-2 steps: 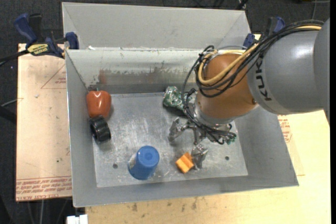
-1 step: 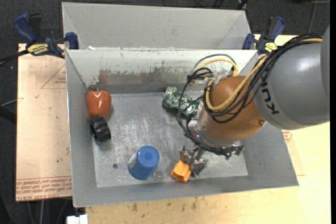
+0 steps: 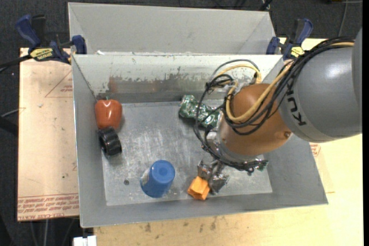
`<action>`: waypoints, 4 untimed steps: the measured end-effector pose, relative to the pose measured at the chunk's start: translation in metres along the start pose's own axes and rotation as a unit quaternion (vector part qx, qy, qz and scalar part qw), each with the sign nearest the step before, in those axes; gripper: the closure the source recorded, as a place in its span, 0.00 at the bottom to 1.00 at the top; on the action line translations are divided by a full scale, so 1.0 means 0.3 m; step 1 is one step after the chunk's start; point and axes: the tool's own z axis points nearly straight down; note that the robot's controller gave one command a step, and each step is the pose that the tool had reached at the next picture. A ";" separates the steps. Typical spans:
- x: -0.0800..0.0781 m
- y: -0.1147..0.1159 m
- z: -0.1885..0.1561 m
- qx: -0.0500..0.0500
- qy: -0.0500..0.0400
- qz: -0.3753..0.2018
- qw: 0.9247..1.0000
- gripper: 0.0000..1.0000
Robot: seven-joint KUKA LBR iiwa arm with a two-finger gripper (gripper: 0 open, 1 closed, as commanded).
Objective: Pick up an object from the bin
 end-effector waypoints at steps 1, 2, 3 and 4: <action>-0.029 -0.019 -0.051 -0.006 0.006 0.014 1.000 1.00; -0.041 -0.006 -0.142 -0.006 0.006 0.048 0.999 1.00; -0.012 -0.035 -0.304 -0.008 0.008 0.047 0.999 1.00; -0.070 -0.032 -0.469 -0.006 0.007 0.035 0.999 1.00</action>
Offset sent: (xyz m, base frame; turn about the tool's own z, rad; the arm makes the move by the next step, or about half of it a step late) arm 0.0073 0.0085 0.0444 0.0960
